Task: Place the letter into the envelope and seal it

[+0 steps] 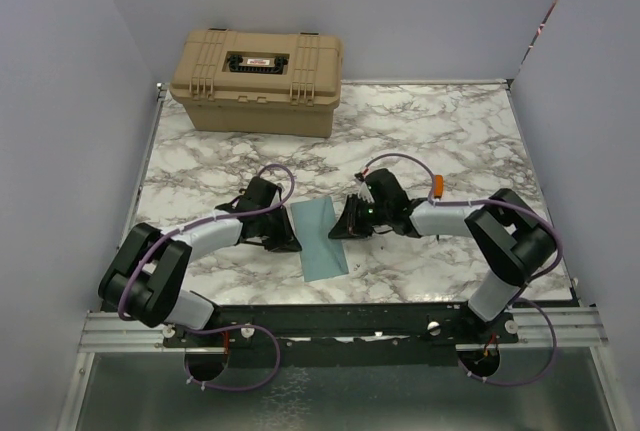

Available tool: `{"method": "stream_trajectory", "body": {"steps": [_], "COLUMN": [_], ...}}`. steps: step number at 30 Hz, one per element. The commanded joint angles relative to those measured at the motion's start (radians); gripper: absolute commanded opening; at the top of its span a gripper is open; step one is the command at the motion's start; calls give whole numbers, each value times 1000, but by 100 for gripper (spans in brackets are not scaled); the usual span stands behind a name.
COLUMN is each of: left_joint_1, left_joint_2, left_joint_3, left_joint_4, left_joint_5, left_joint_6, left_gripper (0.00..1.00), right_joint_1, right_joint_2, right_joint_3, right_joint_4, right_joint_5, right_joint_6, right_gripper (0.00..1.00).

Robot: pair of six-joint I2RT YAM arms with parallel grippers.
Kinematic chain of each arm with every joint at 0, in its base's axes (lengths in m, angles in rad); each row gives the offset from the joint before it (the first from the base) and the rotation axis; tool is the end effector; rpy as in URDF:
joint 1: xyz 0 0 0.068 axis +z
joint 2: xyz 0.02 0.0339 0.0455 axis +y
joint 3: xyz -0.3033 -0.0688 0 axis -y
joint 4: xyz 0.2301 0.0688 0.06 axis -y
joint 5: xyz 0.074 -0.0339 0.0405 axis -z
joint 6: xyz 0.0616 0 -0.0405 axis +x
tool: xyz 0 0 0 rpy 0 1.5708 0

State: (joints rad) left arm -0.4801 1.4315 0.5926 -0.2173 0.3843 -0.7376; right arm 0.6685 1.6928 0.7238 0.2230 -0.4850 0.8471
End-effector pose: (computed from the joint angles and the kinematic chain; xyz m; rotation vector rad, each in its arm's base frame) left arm 0.2029 -0.1317 0.1687 -0.2179 2.8026 -0.8705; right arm 0.2420 0.2277 0.1716 -0.0480 2.5966 1.2403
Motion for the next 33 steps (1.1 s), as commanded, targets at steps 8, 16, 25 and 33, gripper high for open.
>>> {"method": "stream_trajectory", "body": {"steps": [8,16,25,33], "left_joint_1": [30,52,52,51], "left_joint_2": [-82,-104,166,339], "left_joint_3": [21,119,195,252], "left_joint_4": [-31,106,327,398], "left_joint_5": [-52,1,180,241], "left_joint_6": [-9,-48,-98,-108], "left_gripper": [3,3,3,3], "right_joint_1": [118,210,250,252], "right_joint_2": [82,92,66,62], "right_joint_3": [170,222,188,136], "right_joint_4": [-370,-453,-395,-318], "right_joint_5": [316,534,633,591], "right_joint_6": [-116,-237,-419,-432], "right_gripper": [18,19,22,23]}}
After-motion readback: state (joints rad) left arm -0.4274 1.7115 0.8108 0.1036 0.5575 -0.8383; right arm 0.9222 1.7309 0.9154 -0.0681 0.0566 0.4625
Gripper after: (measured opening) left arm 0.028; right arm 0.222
